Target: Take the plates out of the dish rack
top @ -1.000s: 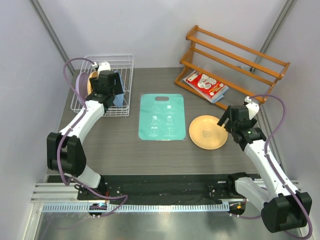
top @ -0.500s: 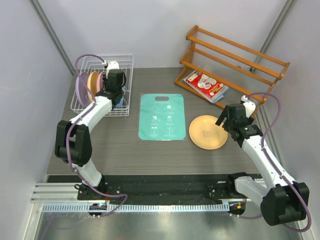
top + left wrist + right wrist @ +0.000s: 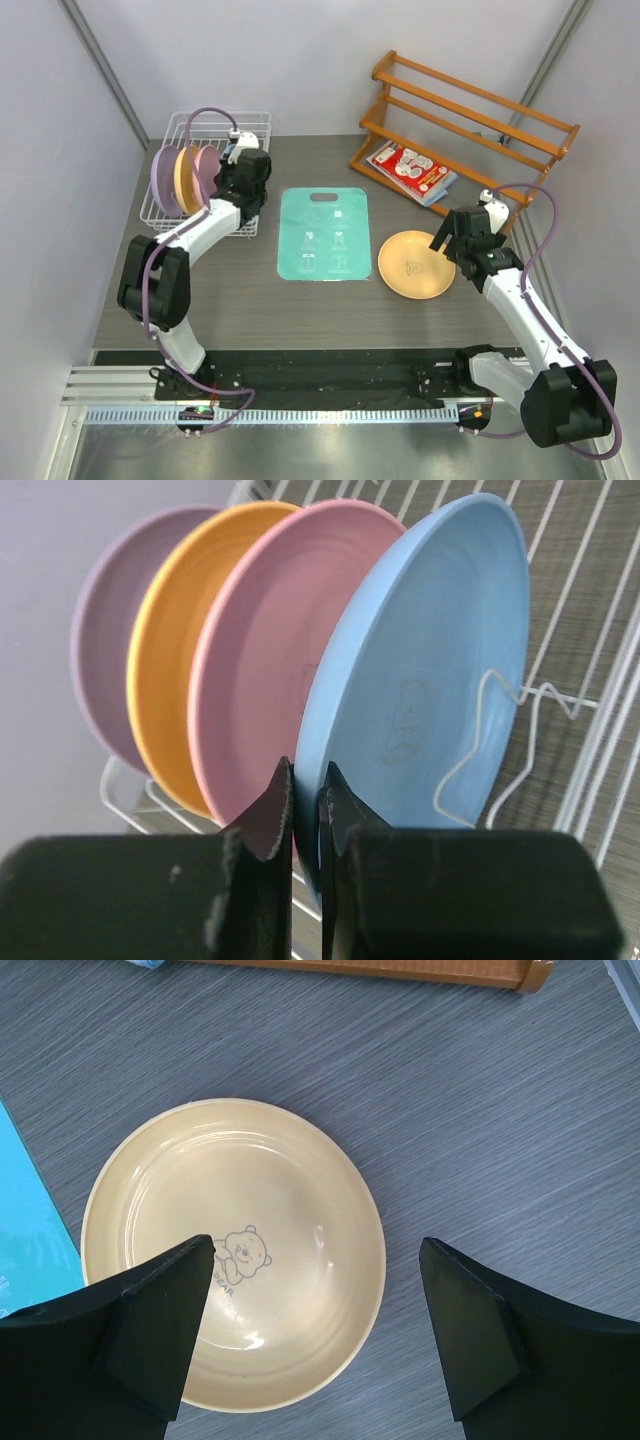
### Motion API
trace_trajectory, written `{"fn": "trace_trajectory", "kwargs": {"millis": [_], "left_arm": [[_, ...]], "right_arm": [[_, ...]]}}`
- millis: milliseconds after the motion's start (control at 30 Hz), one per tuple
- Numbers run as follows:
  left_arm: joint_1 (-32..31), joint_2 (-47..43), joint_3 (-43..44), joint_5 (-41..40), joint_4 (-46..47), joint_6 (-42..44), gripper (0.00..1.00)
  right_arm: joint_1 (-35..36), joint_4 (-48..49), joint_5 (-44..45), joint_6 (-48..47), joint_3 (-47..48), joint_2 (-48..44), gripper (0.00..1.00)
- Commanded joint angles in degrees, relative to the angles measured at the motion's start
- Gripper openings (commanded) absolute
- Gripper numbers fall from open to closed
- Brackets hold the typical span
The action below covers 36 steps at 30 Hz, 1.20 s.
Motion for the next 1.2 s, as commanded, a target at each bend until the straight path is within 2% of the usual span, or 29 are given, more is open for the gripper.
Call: {"fn": "trace_trajectory", "kwargs": {"millis": [0,167,400,500,600,633,667,800,833,900,933,967,1067,1100,1167], "left_arm": [[-4.75,-0.65,-0.40,-10.59,16.12,6.86,0.00],[-6.25,0.14,-0.05,-18.14,20.95,11.87,0.00],[-6.25,-0.73,0.30,-23.07,24.74,17.42,0.00],[-6.34,-3.10,0.48,-23.87,22.81,16.81,0.00],[-6.78,-6.79,1.27,-23.35,15.80,12.00,0.00],[-7.21,-8.63,2.84,-22.65,9.51,10.14,0.00],[-7.39,-9.52,3.20,-22.12,7.18,8.30,0.00],[-9.94,-14.79,2.85,-20.98,2.69,5.48,0.00],[-11.25,-15.58,3.46,-19.58,-1.93,2.77,0.00],[-12.14,-17.61,4.87,-11.43,-8.53,-3.55,0.00],[-12.40,-18.31,5.75,-7.04,-16.05,-10.98,0.00],[-12.40,-18.93,6.36,4.05,-18.74,-13.41,0.00],[-12.84,-21.82,3.66,17.82,-20.44,-21.56,0.00],[-12.84,-22.61,2.78,24.84,-20.09,-23.69,0.00],[-12.93,-22.71,0.58,31.38,-18.33,-27.82,0.00]], "right_arm": [[-0.14,2.07,-0.55,-0.66,0.35,-0.66,0.89],[-0.23,1.99,-1.52,-0.93,0.35,-1.54,0.90],[-0.14,1.99,-2.66,-0.75,0.00,-2.25,0.89],[-0.23,1.72,-3.10,-1.28,0.52,-2.60,0.89],[-0.06,1.72,-4.94,-1.72,1.05,-3.39,0.89],[-0.05,1.81,-5.56,-1.89,1.14,-3.91,0.89],[-0.05,1.81,-6.78,-1.98,1.14,-4.09,0.89],[-0.05,2.34,-11.00,-2.60,1.40,-5.06,0.89],[-0.05,2.51,-12.41,-2.77,1.32,-5.41,0.89],[0.21,3.73,-17.13,-3.48,1.31,-5.67,0.89],[0.64,4.35,-18.65,-3.65,1.31,-5.85,0.89],[1.00,4.97,-20.05,-4.00,1.31,-6.20,0.89],[3.18,7.87,-23.75,-3.65,1.75,-7.08,0.89],[3.72,9.70,-24.45,-3.48,1.75,-7.17,0.89],[5.21,11.73,-27.00,-3.39,1.75,-7.34,0.90]]}}
